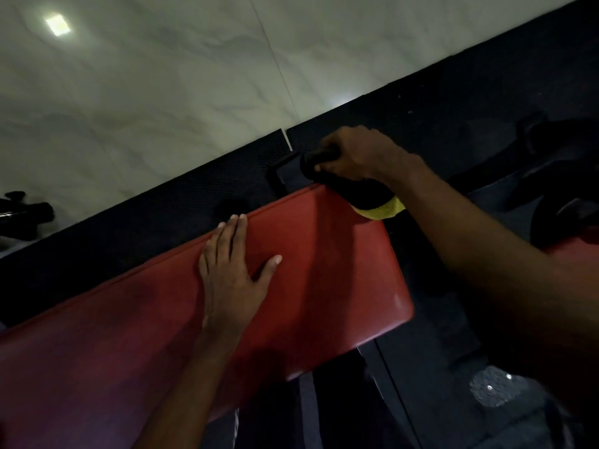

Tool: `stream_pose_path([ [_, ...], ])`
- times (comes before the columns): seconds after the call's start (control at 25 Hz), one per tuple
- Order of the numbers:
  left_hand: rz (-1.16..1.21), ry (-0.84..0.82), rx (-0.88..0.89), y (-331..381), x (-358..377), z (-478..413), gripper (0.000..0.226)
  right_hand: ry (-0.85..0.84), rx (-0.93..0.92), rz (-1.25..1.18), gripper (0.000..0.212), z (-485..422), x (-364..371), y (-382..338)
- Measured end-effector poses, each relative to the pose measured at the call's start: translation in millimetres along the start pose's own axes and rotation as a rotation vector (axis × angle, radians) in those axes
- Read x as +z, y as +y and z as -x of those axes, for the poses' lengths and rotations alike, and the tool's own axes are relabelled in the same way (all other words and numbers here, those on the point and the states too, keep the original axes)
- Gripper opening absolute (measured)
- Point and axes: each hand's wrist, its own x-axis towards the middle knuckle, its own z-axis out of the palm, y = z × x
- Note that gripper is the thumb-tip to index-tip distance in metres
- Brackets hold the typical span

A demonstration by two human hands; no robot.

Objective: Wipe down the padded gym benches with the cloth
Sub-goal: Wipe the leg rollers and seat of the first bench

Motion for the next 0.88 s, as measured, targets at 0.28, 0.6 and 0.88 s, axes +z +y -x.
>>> stream_pose_path([
  [0.28,0.058,-0.054,0.239,32.0,13.3,-31.5,0.077,0.186,-0.036,-0.075,0.033,14.2,16.1,10.0],
  [0.6,-0.017,-0.132,0.377,42.3,19.7,-50.4,0.085,0.398,0.165,-0.820,0.024,44.2,60.2,63.1],
  [0.88,-0.067,-0.178,0.656,91.8,45.9,-37.5,0.081,0.637,0.320,-0.975,0.030,127.3,147.4,103.5],
])
